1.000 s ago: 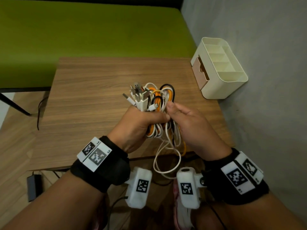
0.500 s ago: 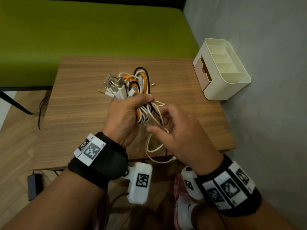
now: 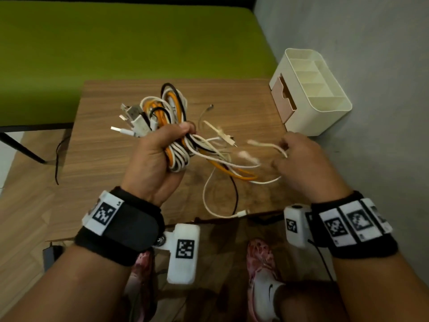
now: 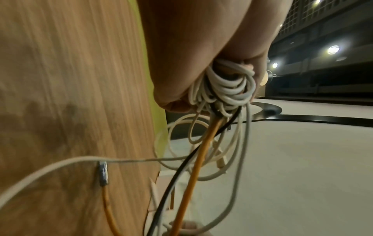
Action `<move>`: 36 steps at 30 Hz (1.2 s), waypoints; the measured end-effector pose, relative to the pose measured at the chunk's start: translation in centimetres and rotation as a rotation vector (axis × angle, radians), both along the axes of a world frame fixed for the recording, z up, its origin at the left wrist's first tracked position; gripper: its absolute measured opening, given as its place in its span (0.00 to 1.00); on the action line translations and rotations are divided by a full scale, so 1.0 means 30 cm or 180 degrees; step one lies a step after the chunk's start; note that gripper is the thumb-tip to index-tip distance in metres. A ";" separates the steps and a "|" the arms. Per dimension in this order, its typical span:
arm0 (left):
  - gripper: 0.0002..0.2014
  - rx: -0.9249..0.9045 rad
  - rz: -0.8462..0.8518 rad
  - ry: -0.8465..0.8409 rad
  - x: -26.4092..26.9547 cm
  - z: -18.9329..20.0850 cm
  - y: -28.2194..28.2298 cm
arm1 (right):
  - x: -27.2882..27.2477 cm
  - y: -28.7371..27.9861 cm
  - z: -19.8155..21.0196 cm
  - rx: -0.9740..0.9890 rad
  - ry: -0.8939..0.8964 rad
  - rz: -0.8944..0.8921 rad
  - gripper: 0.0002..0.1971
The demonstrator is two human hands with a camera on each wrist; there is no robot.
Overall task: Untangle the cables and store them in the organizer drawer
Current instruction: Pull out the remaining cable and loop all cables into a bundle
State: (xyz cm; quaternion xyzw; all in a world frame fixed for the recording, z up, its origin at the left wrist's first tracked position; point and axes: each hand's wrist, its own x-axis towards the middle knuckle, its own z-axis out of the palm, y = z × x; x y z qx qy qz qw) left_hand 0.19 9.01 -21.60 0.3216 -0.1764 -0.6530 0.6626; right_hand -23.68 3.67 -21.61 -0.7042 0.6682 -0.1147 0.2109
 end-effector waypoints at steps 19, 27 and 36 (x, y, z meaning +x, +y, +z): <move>0.08 0.0192 -0.0186 -0.0641 -0.123 -0.014 0.034 | 0.160 0.112 0.051 0.0943 -0.1457 0.1175 0.30; 0.02 0.0238 -0.0717 0.0088 -0.126 -0.005 0.063 | 0.145 0.091 0.057 0.1527 -0.1464 0.1535 0.15; 0.04 -0.0094 -0.0669 0.0645 -0.081 0.008 0.061 | 0.107 0.042 0.010 0.0678 0.0010 0.0978 0.05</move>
